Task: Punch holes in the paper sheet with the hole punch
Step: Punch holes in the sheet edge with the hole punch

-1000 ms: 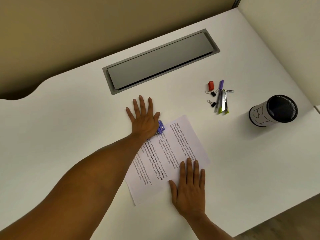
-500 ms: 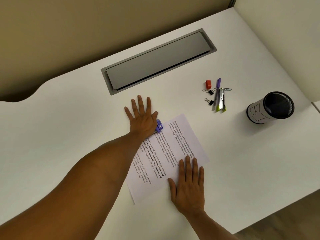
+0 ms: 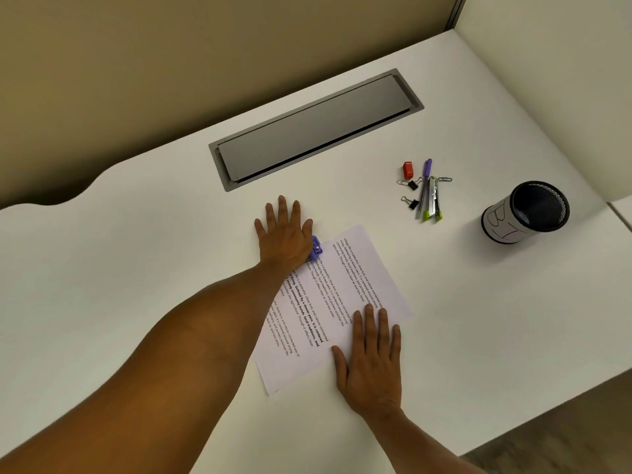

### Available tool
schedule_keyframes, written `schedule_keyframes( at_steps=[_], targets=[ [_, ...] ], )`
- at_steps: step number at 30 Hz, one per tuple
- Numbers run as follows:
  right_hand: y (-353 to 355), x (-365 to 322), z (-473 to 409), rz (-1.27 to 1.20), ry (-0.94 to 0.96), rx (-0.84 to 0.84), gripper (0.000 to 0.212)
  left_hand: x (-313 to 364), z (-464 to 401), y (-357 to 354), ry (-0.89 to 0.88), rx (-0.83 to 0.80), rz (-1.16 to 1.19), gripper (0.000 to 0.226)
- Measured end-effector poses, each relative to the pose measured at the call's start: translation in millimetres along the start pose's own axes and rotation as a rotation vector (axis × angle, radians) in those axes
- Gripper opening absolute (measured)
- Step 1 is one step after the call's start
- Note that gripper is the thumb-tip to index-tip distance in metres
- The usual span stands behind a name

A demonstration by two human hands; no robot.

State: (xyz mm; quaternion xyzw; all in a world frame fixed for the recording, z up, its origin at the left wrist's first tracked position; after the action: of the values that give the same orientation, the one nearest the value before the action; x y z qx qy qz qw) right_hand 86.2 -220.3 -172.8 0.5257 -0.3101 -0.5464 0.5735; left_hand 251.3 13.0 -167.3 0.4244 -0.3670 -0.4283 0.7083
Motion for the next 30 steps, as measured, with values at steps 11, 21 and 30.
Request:
schedule_keyframes(
  at_steps=[11, 21, 30],
  targets=[
    [0.8, 0.6, 0.9, -0.010, 0.012, 0.015, 0.079, -32.7, 36.7, 39.7, 0.156, 0.193, 0.403, 0.031],
    [1.6, -0.2, 3.5, -0.023, 0.029, 0.045, 0.079, -55.2, 89.8, 10.1, 0.067, 0.054, 0.183, 0.042],
    [-0.1, -0.3, 4.2, -0.022, 0.018, 0.046, 0.077, -47.9, 93.3, 3.2, 0.050, -0.003, 0.139, 0.056]
  ],
)
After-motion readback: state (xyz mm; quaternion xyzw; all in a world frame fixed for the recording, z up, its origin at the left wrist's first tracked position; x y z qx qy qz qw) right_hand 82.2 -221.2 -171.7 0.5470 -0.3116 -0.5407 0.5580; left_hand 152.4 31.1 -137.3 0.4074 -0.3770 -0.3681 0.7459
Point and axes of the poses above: each hand's wrist, its own z-axis away from the middle knuckle, its own y-axis out of the back of the hand, x = y × z, the point moved 7 cm from there along -z, towards the middle knuckle, and after that the axes turned 3 degrees about -y, right-handed, at the moved point
